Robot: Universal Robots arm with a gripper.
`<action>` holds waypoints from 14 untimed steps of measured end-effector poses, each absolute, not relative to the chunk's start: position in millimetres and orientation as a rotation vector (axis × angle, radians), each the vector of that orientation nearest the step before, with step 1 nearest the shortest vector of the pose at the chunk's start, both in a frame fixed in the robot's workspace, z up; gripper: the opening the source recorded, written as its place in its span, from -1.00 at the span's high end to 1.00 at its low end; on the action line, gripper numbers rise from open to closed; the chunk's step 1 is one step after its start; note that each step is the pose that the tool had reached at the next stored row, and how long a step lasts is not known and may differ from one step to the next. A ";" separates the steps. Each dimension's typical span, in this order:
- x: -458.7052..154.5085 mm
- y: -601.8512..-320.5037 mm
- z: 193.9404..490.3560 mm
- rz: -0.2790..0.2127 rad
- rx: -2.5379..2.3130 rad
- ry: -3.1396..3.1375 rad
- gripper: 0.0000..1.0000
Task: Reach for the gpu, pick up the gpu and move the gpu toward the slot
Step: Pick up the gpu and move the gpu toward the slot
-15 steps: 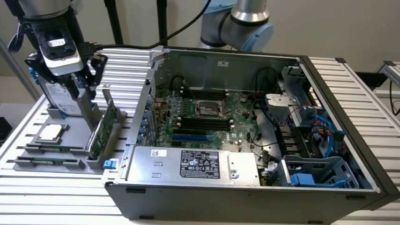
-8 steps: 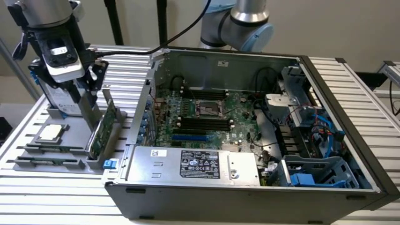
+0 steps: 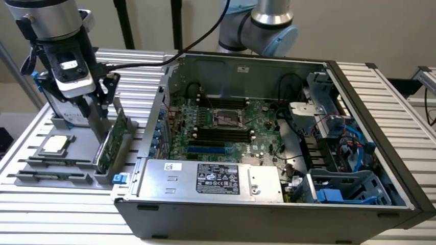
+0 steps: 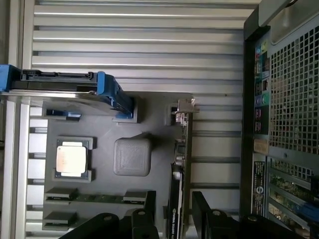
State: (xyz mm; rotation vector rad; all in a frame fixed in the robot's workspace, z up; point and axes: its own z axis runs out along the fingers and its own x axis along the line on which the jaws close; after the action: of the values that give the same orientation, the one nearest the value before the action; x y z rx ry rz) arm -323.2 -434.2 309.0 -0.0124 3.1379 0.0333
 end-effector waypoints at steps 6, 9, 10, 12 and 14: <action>-323.1 -434.2 298.1 0.033 -0.012 3.138 0.16; -322.3 -434.2 292.7 0.031 -0.012 3.138 0.16; -321.8 -434.2 290.9 0.030 -0.012 3.138 0.16; -320.8 -434.2 287.3 0.027 -0.012 3.138 0.16; -319.5 -434.2 283.7 0.024 -0.012 3.138 0.16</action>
State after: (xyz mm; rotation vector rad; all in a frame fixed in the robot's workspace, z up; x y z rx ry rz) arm -319.5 -434.2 283.7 -0.0124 3.1380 0.0237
